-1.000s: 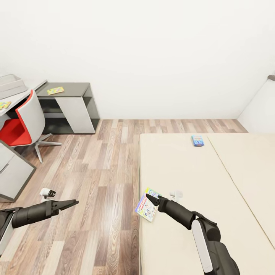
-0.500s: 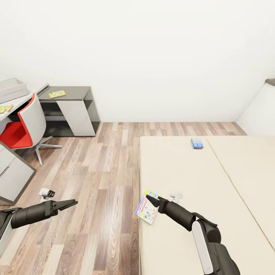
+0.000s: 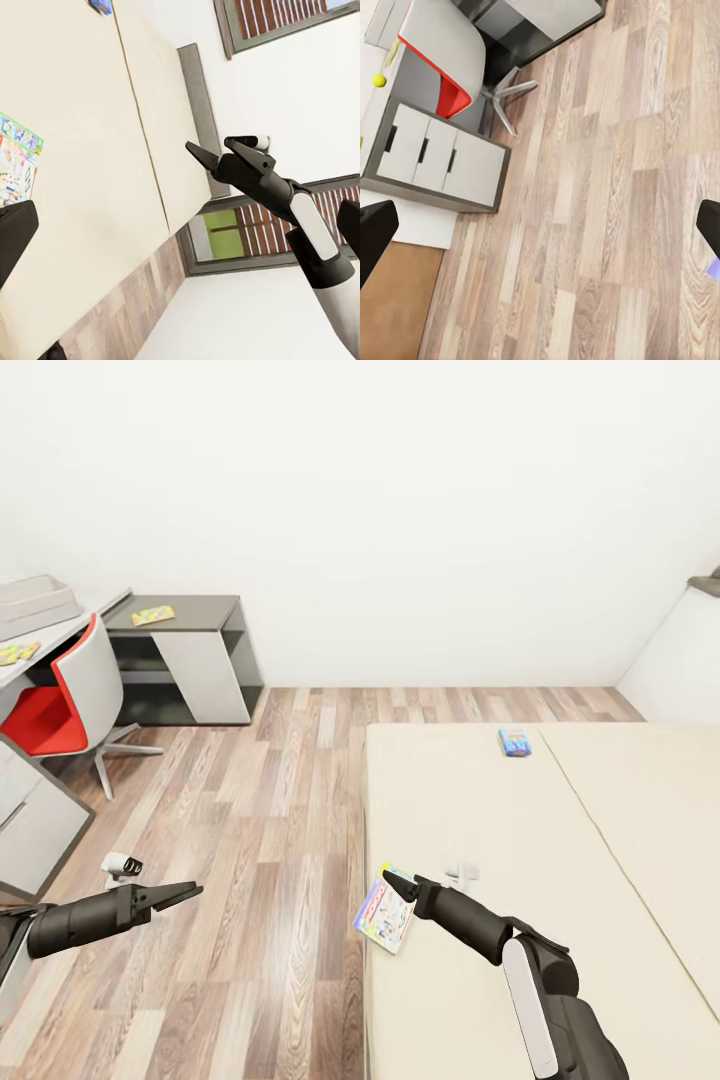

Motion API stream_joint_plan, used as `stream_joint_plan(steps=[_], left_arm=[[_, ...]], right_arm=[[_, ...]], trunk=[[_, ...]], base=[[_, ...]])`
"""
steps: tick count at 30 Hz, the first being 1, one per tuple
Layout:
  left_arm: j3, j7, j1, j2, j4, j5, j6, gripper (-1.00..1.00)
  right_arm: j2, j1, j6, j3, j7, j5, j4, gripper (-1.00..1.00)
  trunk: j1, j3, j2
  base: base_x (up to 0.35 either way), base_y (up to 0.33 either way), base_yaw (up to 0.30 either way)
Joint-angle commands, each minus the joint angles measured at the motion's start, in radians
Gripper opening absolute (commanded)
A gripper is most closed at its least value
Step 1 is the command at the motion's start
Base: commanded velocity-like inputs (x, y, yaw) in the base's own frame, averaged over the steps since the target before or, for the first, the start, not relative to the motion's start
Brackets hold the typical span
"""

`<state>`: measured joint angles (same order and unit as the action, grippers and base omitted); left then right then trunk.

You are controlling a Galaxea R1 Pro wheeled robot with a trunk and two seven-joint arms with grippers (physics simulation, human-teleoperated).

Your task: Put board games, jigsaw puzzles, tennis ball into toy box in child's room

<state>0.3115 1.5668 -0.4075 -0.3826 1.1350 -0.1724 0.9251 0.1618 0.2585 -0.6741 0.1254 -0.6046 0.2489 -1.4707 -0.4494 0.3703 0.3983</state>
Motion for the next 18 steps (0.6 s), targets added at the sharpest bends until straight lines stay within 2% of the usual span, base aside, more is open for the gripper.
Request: stream_joint_plan(steps=[1, 18], left_arm=[[0.000, 0.004, -0.001, 0.000, 0.000, 0.001, 0.011, 1.00], [0.000, 0.004, -0.001, -0.001, 0.000, 0.001, 0.011, 1.00]], right_arm=[[0.001, 0.001, -0.007, 0.002, -0.003, 0.003, 0.000, 1.00], [0.001, 0.001, -0.007, 0.006, -0.003, 0.004, -0.002, 1.00]], trunk=[[-0.001, 0.000, 0.002], [-0.001, -0.028, 0.002]], base=[[0.000, 0.000, 0.000], [0.000, 0.000, 0.000]])
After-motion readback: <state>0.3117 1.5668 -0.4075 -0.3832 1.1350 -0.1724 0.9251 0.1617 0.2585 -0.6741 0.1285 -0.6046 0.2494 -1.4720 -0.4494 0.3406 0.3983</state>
